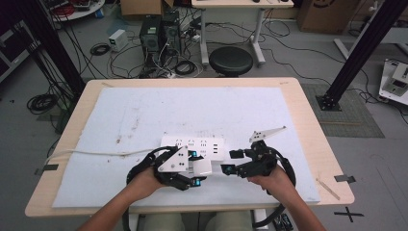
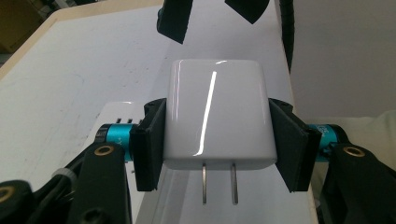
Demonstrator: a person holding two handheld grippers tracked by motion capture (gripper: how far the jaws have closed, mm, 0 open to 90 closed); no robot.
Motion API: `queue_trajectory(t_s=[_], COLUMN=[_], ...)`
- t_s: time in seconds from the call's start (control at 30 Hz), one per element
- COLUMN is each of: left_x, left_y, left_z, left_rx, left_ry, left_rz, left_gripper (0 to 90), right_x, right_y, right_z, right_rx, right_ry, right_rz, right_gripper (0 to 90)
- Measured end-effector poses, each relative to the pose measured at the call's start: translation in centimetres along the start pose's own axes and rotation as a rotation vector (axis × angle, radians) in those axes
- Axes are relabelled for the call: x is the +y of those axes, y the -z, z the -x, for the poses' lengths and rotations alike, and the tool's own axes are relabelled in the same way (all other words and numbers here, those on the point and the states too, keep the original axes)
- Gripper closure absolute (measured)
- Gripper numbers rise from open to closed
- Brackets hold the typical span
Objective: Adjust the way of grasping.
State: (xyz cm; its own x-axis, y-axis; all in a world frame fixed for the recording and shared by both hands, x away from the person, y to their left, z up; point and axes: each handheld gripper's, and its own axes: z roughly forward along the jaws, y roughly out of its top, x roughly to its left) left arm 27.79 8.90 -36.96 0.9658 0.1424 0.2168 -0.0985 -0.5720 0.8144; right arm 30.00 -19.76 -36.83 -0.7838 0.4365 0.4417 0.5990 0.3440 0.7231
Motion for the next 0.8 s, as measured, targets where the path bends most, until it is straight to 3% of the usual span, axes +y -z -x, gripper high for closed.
queue_trajectory(t_s=[0.57,0.63,0.8], left_x=[0.2,0.3,0.3], left_y=[-0.5,-0.6,-0.8], left_z=[-0.3,-0.3,-0.3], left_rx=[0.007,0.004,0.0], left_ry=[-0.013,-0.015,-0.021], left_rz=[0.053,0.055,0.059], left_gripper=[42.3,42.3,42.3], right_x=[0.6,0.7,0.8], right_y=[-2.0,-2.3,-3.2], right_z=[0.4,0.5,0.7], right_rx=[0.136,0.152,0.22], right_ry=[-0.105,-0.118,-0.151], right_rz=[-0.017,-0.027,-0.028], right_gripper=[20.6,23.7,26.1])
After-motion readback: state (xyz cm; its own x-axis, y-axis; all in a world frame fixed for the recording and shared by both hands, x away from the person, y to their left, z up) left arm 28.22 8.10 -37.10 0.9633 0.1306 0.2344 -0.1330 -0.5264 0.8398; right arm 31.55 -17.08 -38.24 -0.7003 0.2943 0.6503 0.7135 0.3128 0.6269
